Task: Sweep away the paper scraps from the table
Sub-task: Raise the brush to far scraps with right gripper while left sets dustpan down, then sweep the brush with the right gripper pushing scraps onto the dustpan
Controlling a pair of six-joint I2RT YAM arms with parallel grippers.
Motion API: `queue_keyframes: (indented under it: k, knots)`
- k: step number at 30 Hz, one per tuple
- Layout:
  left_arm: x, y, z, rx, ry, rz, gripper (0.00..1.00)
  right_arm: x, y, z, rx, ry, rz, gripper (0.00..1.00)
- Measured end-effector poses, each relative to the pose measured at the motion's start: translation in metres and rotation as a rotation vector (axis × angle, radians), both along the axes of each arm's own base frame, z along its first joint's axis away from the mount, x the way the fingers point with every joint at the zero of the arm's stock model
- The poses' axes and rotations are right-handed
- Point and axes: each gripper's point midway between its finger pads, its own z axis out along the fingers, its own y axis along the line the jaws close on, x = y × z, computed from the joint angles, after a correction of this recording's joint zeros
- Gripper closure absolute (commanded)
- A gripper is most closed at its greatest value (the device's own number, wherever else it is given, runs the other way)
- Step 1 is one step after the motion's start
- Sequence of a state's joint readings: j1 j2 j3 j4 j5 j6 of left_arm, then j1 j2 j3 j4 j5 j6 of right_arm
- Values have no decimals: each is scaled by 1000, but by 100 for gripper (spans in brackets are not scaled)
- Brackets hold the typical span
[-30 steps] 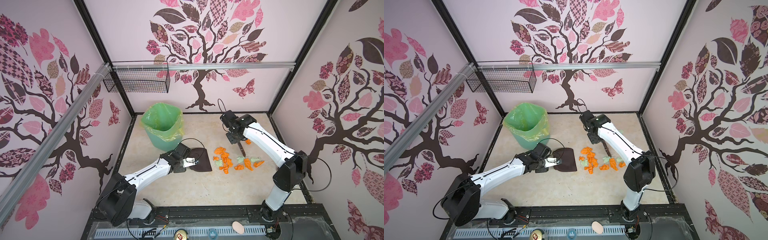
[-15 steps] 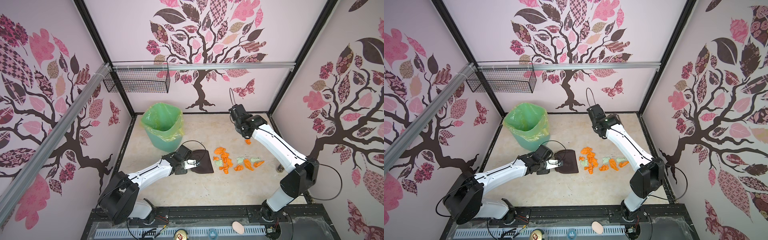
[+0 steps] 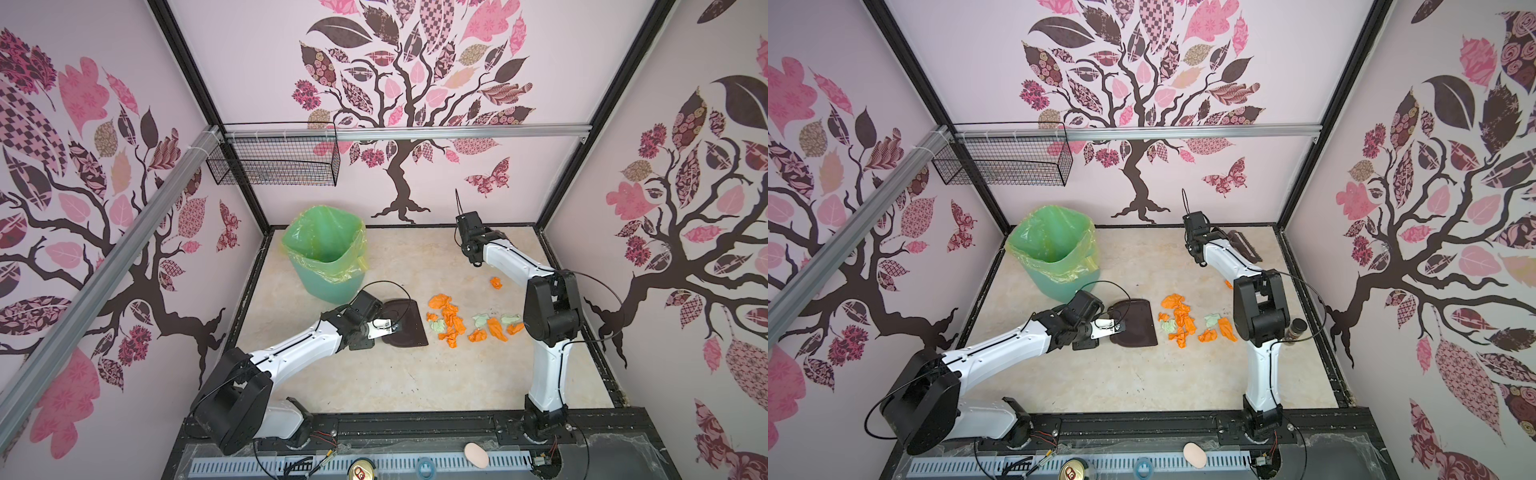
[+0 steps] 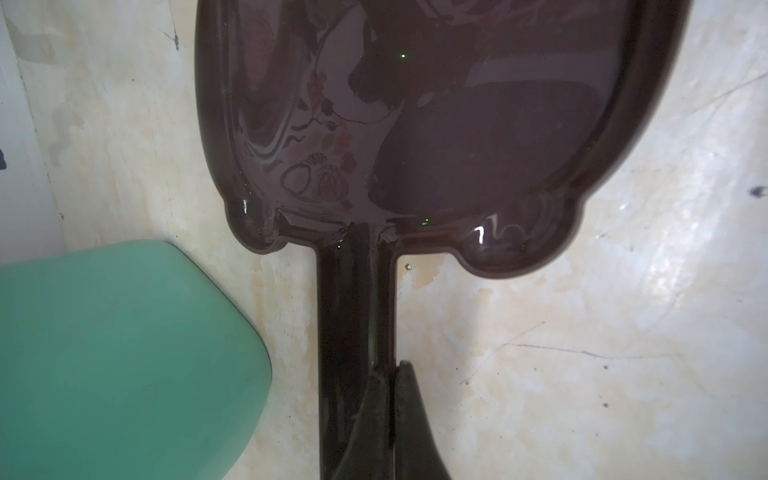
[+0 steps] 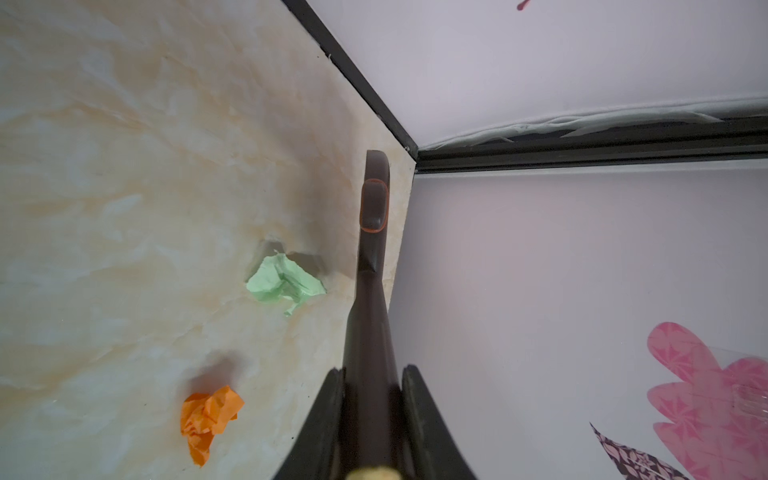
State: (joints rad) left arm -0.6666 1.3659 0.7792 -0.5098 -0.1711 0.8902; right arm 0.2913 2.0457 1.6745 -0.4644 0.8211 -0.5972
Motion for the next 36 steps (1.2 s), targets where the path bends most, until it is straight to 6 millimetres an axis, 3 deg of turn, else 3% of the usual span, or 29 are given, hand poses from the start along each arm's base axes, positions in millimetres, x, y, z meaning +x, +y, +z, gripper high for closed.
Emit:
queue_keyframes:
  k: [7,23,32,36]
  knots:
    - [-2,0,-3,1,10,-3,100,-35,30,-26,12,109,60,100]
    - [-4,-2,-10,-2,34,-7,100,-147,133,-8,118,201,193,100]
    - [-6,-6,-16,-2,50,-5,100,-189,200,20,289,211,242,100]
    - [-5,-8,-17,-8,48,-2,100,-202,220,28,372,225,237,100]
